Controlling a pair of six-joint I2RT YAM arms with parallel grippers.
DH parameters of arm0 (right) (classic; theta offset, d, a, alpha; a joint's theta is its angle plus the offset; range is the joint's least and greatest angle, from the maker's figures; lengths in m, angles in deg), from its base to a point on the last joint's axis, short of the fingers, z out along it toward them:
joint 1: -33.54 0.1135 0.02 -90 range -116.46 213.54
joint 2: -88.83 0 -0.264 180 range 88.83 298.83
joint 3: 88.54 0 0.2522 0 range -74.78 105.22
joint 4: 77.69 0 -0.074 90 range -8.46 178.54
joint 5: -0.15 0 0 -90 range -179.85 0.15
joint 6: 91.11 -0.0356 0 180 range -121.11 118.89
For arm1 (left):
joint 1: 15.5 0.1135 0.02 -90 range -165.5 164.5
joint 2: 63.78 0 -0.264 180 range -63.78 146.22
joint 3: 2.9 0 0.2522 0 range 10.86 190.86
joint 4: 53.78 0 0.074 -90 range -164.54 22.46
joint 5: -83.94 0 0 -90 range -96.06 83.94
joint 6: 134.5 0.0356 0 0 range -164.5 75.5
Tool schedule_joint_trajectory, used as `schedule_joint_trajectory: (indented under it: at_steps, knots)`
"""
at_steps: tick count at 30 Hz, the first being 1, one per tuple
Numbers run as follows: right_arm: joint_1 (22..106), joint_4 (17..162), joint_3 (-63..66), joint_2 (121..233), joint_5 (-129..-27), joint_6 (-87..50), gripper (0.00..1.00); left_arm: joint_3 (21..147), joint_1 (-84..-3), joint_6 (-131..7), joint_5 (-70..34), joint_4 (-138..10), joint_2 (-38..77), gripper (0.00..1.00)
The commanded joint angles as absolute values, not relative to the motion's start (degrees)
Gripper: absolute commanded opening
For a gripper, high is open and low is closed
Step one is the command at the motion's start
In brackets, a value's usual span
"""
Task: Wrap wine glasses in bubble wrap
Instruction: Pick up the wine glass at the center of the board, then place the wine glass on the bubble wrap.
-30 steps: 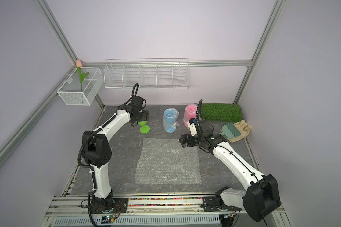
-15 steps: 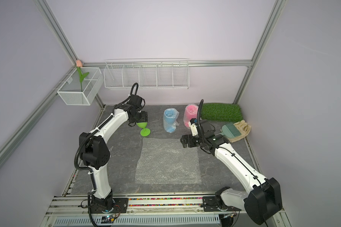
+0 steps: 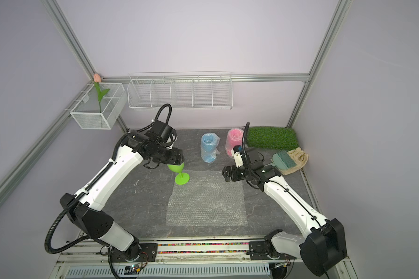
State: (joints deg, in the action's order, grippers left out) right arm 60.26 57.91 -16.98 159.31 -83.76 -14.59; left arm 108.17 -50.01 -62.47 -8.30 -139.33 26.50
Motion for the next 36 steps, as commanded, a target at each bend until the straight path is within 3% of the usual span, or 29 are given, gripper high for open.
schedule_joint_trajectory:
  at_steps: [1, 8, 13, 36]
  knots:
    - [60.4, 59.8, -18.0, 160.0, -82.2, -13.3, 0.95, 103.3, -53.0, -66.5, -11.0, -146.1, 24.3, 0.75]
    - [60.2, 60.7, -18.2, 161.1, -80.9, -13.0, 0.95, 93.6, -56.4, -69.8, -15.5, -147.1, 20.7, 0.74]
    - [60.2, 61.1, -17.7, 161.6, -80.7, -12.8, 0.96, 90.4, -56.3, -67.7, -18.9, -144.9, 24.1, 0.74]
    - [60.2, 57.1, -15.8, 160.5, -84.3, -11.8, 0.96, 100.7, -51.7, -61.2, -14.4, -137.9, 45.4, 0.87]
